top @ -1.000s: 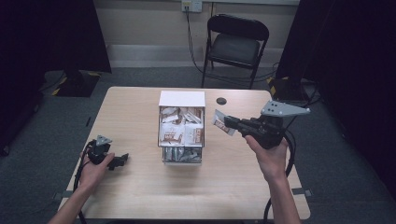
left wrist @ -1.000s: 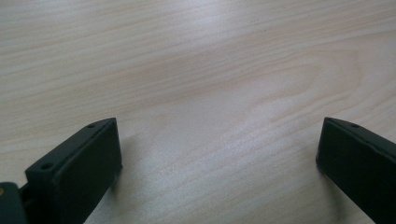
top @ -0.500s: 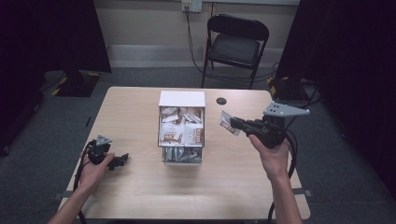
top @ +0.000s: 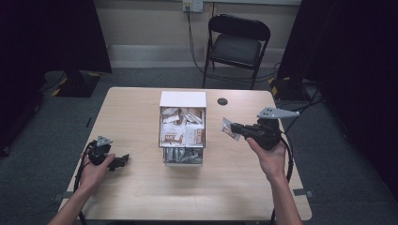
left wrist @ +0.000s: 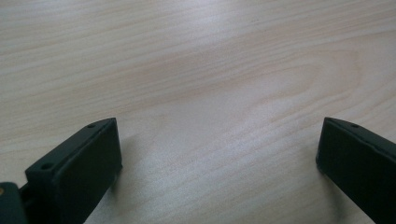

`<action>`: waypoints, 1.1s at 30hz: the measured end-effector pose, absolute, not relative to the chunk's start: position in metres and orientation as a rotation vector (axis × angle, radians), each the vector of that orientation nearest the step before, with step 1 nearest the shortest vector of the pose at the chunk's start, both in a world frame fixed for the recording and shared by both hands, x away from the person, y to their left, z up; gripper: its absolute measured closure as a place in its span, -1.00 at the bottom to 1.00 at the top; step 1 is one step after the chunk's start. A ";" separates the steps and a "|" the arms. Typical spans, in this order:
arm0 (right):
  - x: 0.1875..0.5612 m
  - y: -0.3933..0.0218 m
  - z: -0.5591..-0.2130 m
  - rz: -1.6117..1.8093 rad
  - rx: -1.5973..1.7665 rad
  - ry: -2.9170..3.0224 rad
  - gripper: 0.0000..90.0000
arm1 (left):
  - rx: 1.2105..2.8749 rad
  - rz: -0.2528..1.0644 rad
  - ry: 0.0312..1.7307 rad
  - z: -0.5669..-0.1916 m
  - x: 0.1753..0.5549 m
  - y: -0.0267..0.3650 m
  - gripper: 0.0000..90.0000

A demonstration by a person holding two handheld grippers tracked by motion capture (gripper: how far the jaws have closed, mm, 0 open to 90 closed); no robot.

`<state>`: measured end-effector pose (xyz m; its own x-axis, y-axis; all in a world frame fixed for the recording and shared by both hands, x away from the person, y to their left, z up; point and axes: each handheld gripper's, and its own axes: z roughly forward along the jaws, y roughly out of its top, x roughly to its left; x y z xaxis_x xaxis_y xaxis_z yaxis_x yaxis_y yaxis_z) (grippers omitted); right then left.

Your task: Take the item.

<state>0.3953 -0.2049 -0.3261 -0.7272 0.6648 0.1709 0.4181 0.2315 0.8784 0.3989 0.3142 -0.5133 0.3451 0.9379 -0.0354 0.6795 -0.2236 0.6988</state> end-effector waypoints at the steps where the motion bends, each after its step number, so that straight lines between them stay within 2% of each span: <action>1: 0.396 -0.205 -0.328 1.493 1.024 2.268 1.00 | 1.986 0.533 1.408 -0.513 0.399 0.314 -1.00; 33: 0.419 -0.192 -0.391 1.390 1.118 2.373 1.00 | 1.987 0.533 1.408 -0.513 0.399 0.314 -1.00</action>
